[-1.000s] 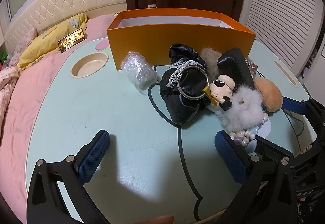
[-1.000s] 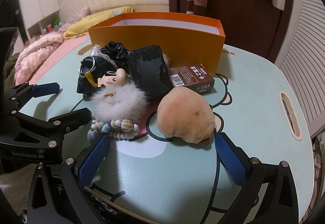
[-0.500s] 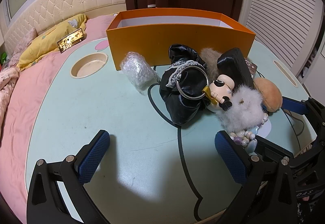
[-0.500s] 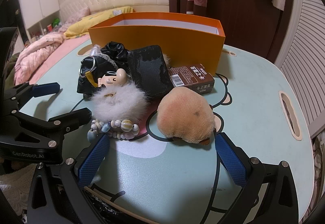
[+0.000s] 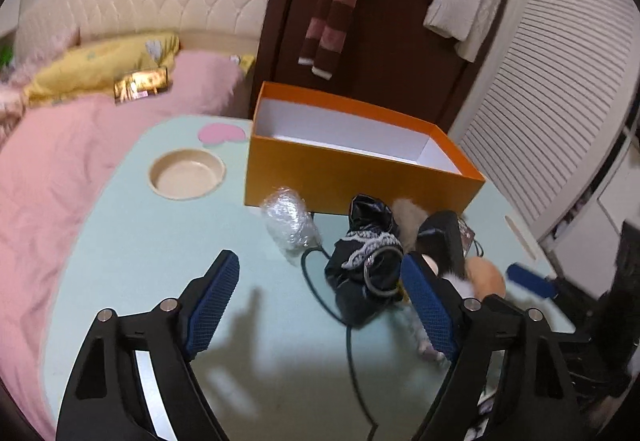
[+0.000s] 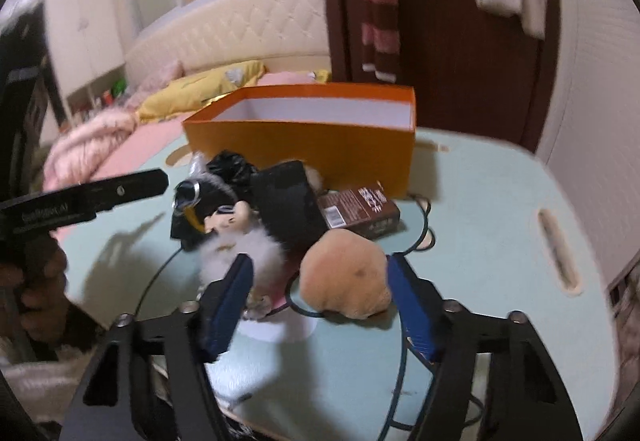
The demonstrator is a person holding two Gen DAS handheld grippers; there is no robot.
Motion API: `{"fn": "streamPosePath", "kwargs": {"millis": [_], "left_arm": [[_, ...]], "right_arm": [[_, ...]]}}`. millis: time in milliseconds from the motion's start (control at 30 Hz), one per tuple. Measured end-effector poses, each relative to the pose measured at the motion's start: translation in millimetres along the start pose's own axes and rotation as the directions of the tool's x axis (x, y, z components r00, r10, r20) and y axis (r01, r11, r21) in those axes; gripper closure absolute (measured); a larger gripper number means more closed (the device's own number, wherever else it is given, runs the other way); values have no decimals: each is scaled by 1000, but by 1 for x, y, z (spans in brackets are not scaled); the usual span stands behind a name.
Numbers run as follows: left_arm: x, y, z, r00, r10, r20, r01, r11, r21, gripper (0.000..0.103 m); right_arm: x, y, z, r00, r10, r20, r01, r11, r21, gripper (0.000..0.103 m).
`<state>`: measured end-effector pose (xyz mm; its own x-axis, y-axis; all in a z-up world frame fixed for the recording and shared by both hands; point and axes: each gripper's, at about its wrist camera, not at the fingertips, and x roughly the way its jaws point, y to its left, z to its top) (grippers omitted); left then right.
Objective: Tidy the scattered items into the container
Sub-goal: 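Grasp the tan plush ball with the right tool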
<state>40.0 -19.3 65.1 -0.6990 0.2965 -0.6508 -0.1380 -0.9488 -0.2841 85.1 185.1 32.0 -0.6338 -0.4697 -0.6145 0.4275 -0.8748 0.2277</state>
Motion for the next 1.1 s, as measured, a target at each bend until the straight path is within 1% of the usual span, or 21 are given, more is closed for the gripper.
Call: {"fn": "streamPosePath", "kwargs": {"millis": [67, 100, 200, 267, 333, 367, 400, 467, 500, 567, 600, 700, 867, 900, 967, 1000, 1067, 1100], "left_arm": [[8, -4, 1, 999, -25, -21, 25, 1000, -9, 39], [12, -8, 0, 999, -29, -34, 29, 1000, -4, 40], [22, -17, -5, 998, -39, -49, 39, 999, 9, 40], [23, -21, -8, 996, -69, -50, 69, 998, 3, 40], [22, -26, -10, 996, -82, -45, 82, 997, 11, 41], [21, -28, -11, 996, -80, -43, 81, 996, 25, 54], [21, -31, -11, 996, -75, -40, 77, 996, 38, 69], [18, -33, -12, 998, -66, -24, 67, 996, 60, 73], [16, -34, -12, 997, -70, -17, 71, 995, 63, 77], [13, -31, -12, 996, -87, -12, 88, 995, 53, 79], [12, -30, -12, 996, -94, -12, 94, 994, 48, 82], [6, -26, -14, 994, -113, -9, 113, 993, 30, 84], [-8, -22, -12, 987, -158, 16, 158, 987, 16, 85], [-8, -22, -12, 988, -151, 13, 151, 988, 25, 84], [-4, -21, -12, 995, -102, 2, 102, 994, 38, 85], [-2, -19, -14, 996, -89, -6, 89, 995, 37, 84], [-2, -14, -17, 995, -95, -19, 95, 995, 19, 84], [-3, -12, -19, 994, -106, -23, 106, 994, 7, 80]], "right_arm": [[4, -5, 3, 1000, -9, -3, 9, 1000, 22, 40], [6, -5, 4, 1000, -17, -6, 17, 1000, 19, 40], [11, -4, 8, 1000, -22, -11, 22, 1000, 11, 40], [15, -6, 9, 999, -30, -24, 30, 1000, 6, 41], [23, -8, 10, 997, -45, -59, 45, 999, 2, 50], [28, -10, 9, 995, -46, -87, 47, 999, 9, 58], [31, -12, 9, 995, -46, -94, 48, 999, 20, 60], [28, -17, 9, 997, -30, -78, 34, 998, 50, 62], [27, -19, 9, 997, -16, -72, 21, 998, 62, 63], [23, -23, 8, 998, -5, -65, 10, 997, 76, 64], [20, -24, 7, 998, -4, -58, 9, 997, 80, 64], [9, -26, 9, 1000, 5, -25, -3, 996, 89, 64], [0, -27, 15, 1000, 16, 0, -16, 996, 90, 64], [0, -27, 16, 1000, 21, 0, -21, 996, 92, 64], [0, -27, 18, 1000, 29, 3, -29, 995, 96, 63], [0, -26, 19, 1000, 31, 2, -31, 995, 95, 63], [1, -25, 19, 1000, 31, -1, -31, 995, 93, 63], [1, -25, 19, 999, 33, -3, -33, 995, 93, 63]]}}
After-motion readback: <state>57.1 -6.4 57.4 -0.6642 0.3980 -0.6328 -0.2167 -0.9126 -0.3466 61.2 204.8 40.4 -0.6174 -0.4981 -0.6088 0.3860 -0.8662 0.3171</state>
